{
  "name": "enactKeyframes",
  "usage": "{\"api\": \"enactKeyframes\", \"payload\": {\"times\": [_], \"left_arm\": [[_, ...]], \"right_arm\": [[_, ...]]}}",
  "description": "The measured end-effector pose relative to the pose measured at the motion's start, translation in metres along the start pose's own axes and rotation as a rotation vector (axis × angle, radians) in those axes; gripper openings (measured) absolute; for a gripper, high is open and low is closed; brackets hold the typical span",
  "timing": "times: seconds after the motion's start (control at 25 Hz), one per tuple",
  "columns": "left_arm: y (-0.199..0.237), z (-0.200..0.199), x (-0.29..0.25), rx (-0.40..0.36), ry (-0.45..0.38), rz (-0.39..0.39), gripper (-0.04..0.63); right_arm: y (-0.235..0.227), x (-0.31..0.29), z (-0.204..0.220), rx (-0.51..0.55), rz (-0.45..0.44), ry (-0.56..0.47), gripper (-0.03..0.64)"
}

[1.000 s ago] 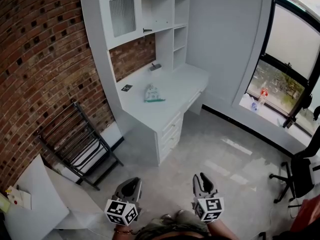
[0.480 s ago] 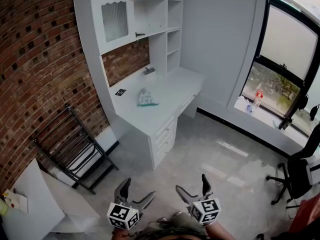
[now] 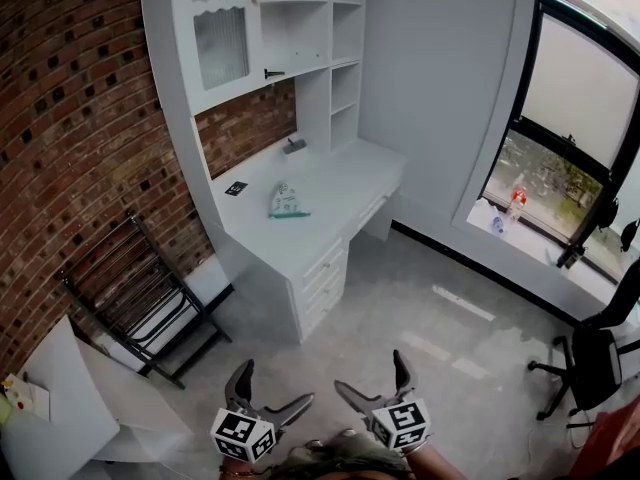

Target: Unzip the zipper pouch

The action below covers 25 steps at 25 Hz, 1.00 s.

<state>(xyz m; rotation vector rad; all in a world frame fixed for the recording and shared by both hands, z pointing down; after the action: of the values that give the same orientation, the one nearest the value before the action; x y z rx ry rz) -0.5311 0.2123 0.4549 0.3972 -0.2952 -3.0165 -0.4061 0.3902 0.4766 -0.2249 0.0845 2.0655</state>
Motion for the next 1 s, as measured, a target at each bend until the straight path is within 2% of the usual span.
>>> {"api": "enactKeyframes", "payload": {"times": [0.16,0.32,0.48,0.64,1.0], "left_arm": [[-0.012,-0.001,-0.017,-0.058,0.035,0.009,0.571],[-0.021,-0.005,-0.03,-0.114,0.028,0.013,0.57],[-0.025,-0.01,-0.044,-0.088,-0.008,-0.023,0.569],[-0.034,-0.009,-0.059,-0.073,-0.034,-0.025,0.569],[-0.038,0.0,-0.092,-0.057,0.02,-0.041,0.568]], "right_arm": [[-0.013,-0.003,-0.005,0.004,-0.034,0.001,0.575],[-0.027,-0.003,-0.004,0.013,-0.061,0.015,0.574],[-0.044,0.001,-0.003,0.012,-0.079,0.013,0.574],[-0.06,0.005,0.002,0.015,-0.09,0.01,0.572],[-0.092,0.003,0.009,0.011,-0.092,0.026,0.565]]}}
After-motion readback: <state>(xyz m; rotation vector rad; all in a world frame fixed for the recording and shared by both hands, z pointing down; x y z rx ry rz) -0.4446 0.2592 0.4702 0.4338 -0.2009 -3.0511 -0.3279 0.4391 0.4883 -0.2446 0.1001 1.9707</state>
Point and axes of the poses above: the fingertips, and each gripper's own axes: x backward along the fingers, y to its left, z out of its underside, the point moved 6 cm from there along x, backward along the fingers, and after that the axes turned 4 degrees about x, right-handed, at the moved point
